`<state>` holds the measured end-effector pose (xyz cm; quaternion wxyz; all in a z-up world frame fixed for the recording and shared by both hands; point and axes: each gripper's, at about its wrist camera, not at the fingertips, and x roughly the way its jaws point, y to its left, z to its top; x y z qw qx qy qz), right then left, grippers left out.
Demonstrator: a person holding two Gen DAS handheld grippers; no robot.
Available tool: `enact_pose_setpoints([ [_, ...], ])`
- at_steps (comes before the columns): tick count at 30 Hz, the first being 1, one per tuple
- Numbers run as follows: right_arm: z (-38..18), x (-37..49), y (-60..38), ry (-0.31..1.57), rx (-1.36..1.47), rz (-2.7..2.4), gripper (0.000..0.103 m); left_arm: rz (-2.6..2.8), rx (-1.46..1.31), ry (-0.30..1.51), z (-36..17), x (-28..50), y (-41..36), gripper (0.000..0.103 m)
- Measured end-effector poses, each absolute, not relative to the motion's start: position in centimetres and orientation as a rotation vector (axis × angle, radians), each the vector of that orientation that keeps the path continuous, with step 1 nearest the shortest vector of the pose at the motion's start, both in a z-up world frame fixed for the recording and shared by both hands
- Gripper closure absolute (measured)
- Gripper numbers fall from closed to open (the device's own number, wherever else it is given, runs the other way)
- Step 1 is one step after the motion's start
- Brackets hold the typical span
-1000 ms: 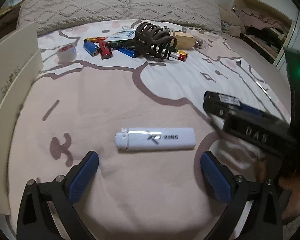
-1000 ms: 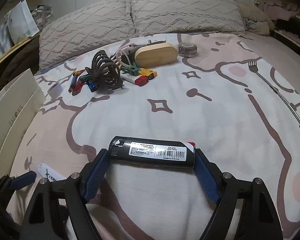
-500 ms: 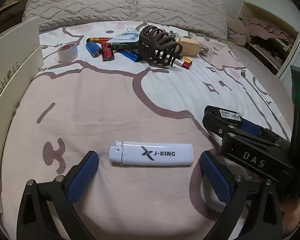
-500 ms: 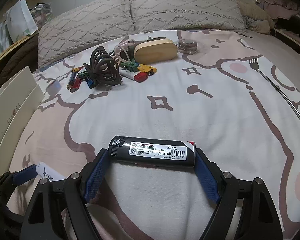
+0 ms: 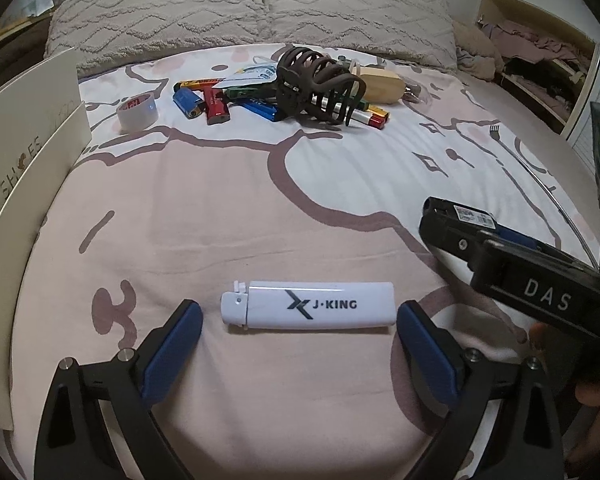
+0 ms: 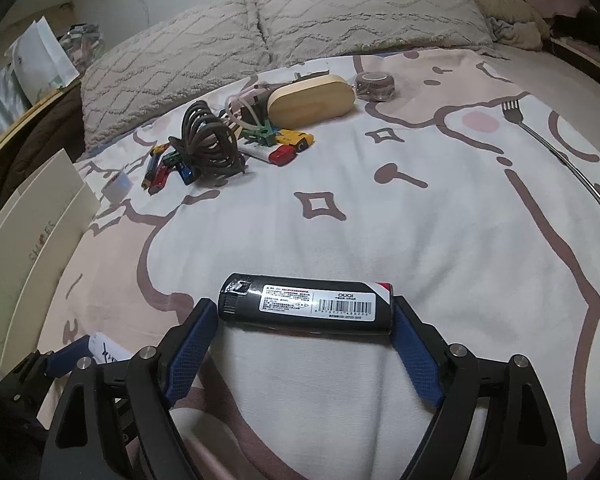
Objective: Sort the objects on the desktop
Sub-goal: 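Close the left tool on the white J-KING lighter while the right tool holds the black lighter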
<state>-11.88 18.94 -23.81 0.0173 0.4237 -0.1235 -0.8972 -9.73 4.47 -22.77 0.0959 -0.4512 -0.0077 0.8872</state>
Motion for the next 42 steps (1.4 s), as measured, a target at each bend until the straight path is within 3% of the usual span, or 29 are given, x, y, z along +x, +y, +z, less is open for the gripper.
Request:
enact_pose_setpoints([
  [13, -23.9, -11.9, 18.5, -0.340, 1.334, -2.796, 0.014, 2.669, -1.304, -0.044, -22.6, -9.3, 4.0, 0.023],
  [27, -23.6, -11.6, 18.6, -0.349, 1.299, -2.828, 0.019, 2.656, -1.276, -0.114, -22.0, -9.2, 3.3, 0.023],
  [42, -23.1, -11.1, 19.7, -0.460, 1.250, -2.798, 0.020, 2.663, -1.231, -0.018, -19.5, -11.1, 4.6, 0.023],
])
